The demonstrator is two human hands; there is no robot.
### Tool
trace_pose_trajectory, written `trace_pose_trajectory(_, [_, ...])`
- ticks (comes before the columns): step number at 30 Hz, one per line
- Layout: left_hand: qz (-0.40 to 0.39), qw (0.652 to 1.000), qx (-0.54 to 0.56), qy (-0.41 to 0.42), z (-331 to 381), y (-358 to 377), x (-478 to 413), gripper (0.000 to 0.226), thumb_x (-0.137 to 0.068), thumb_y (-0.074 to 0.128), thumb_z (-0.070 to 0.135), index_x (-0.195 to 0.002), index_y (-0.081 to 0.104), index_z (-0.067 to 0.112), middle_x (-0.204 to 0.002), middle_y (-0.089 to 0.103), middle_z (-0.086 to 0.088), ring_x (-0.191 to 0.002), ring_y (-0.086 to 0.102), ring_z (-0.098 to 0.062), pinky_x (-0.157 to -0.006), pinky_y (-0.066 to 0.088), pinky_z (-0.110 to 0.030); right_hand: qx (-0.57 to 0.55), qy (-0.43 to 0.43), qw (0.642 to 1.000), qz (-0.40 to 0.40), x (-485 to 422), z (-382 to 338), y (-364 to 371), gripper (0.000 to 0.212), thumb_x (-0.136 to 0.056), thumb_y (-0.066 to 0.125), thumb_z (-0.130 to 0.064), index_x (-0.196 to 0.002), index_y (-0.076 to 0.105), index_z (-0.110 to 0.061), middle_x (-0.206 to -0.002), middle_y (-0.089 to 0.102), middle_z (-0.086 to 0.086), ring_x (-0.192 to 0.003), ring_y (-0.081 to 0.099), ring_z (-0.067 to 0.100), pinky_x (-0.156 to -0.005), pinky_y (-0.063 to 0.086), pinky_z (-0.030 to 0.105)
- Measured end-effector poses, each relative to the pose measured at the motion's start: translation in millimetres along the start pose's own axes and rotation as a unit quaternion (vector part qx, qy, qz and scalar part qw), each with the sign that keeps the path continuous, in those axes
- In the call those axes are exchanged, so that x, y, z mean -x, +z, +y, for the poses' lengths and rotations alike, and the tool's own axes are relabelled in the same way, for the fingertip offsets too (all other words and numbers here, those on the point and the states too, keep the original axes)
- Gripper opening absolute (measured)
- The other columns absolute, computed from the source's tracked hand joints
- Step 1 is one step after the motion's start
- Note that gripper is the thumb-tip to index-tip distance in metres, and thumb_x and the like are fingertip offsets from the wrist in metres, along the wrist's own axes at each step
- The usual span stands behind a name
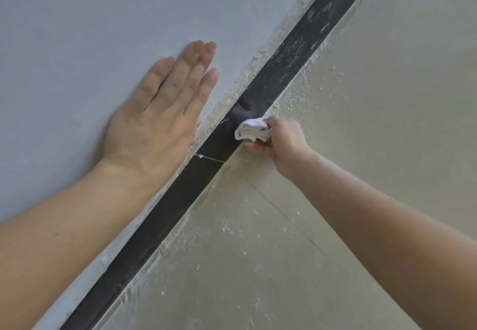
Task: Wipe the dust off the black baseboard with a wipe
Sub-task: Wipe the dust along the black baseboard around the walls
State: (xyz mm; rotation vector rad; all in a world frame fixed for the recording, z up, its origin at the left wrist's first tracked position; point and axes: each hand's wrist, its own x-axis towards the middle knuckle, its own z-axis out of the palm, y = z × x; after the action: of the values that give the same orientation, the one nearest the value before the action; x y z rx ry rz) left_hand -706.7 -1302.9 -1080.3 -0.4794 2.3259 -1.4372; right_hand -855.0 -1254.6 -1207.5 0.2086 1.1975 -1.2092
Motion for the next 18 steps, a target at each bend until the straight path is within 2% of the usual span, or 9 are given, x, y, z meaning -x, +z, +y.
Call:
trace_pose_trajectory(2, [-0.008, 1.000, 0.006, -0.006, -2, -3, 0, 0.062, -0.102, 0.019, 0.031, -0.148, -0.010, 0.003, -0.155, -0.013, -0.017, -0.144, -0.005, -0.030, -0.113, -0.011, -0.039, -0.030, -0.045, 0.997, 0.047, 9, -6, -9, 0.021, -0.090, 0.042, -0.010, -0.091, 0.062, -0.002, -0.066, 0.064, 0.013, -0.050, 0.063, 0.022, -0.062, 0.058, 0.035])
trace_pose_trajectory(5, [-0.033, 0.999, 0.008, -0.009, -5, -15, -5, 0.070, -0.099, 0.024, 0.037, -0.147, -0.012, 0.002, -0.155, -0.015, -0.017, -0.143, -0.008, -0.029, -0.112, -0.012, -0.039, 0.046, -0.075, 0.995, 0.055, 33, 4, -16, 0.022, -0.088, 0.042, -0.010, -0.071, 0.055, -0.005, -0.057, 0.056, 0.012, -0.048, 0.055, 0.023, -0.054, 0.050, 0.032])
trace_pose_trajectory(9, [-0.051, 0.999, 0.011, 0.000, -8, -22, -8, 0.073, -0.097, 0.028, 0.036, -0.147, -0.013, 0.002, -0.154, -0.019, -0.018, -0.143, -0.012, -0.030, -0.112, -0.013, -0.040, 0.168, 0.022, 0.984, -0.059, 58, 43, 2, 0.016, -0.088, 0.046, -0.013, -0.077, 0.057, -0.008, -0.068, 0.056, 0.009, -0.059, 0.057, 0.023, -0.058, 0.050, 0.031])
trace_pose_trajectory(11, [-0.051, 0.998, 0.022, 0.017, -11, -23, -8, 0.070, -0.097, 0.024, 0.034, -0.147, -0.013, 0.001, -0.153, -0.019, -0.019, -0.143, -0.012, -0.032, -0.112, -0.013, -0.041, 0.158, 0.083, 0.979, -0.103, 60, 54, 18, 0.014, -0.088, 0.048, -0.014, -0.088, 0.059, -0.007, -0.079, 0.059, 0.011, -0.065, 0.061, 0.025, -0.061, 0.054, 0.031])
trace_pose_trajectory(13, [-0.056, 0.998, 0.020, 0.034, -13, -21, -5, 0.066, -0.098, 0.019, 0.029, -0.146, -0.014, -0.001, -0.153, -0.019, -0.021, -0.143, -0.012, -0.032, -0.112, -0.012, -0.043, 0.093, 0.130, 0.981, -0.113, 57, 52, 33, 0.021, -0.088, 0.046, -0.013, -0.099, 0.061, -0.002, -0.087, 0.063, 0.016, -0.068, 0.064, 0.028, -0.064, 0.058, 0.034])
trace_pose_trajectory(15, [-0.064, 0.996, 0.020, 0.062, -13, -17, -1, 0.059, -0.098, 0.008, 0.022, -0.144, -0.017, -0.004, -0.152, -0.022, -0.022, -0.142, -0.014, -0.032, -0.111, -0.014, -0.045, 0.026, 0.152, 0.983, -0.100, 51, 35, 40, 0.020, -0.090, 0.042, -0.008, -0.092, 0.059, 0.000, -0.080, 0.064, 0.017, -0.063, 0.063, 0.027, -0.070, 0.056, 0.036])
trace_pose_trajectory(17, [-0.090, 0.992, 0.032, 0.080, -14, -19, 1, 0.054, -0.090, -0.017, 0.008, -0.142, -0.020, -0.006, -0.151, -0.024, -0.023, -0.141, -0.016, -0.033, -0.110, -0.018, -0.046, -0.001, 0.137, 0.989, -0.057, 44, 14, 38, 0.021, -0.093, 0.039, -0.005, -0.082, 0.056, 0.001, -0.073, 0.061, 0.017, -0.057, 0.058, 0.024, -0.066, 0.053, 0.031])
trace_pose_trajectory(18, [-0.111, 0.989, 0.036, 0.089, -15, -21, 1, 0.060, -0.082, -0.027, -0.001, -0.142, -0.021, -0.006, -0.150, -0.025, -0.024, -0.141, -0.017, -0.034, -0.110, -0.018, -0.047, -0.011, 0.121, 0.992, -0.040, 44, 4, 37, 0.022, -0.094, 0.039, -0.004, -0.081, 0.055, 0.001, -0.074, 0.060, 0.017, -0.055, 0.057, 0.023, -0.063, 0.051, 0.029])
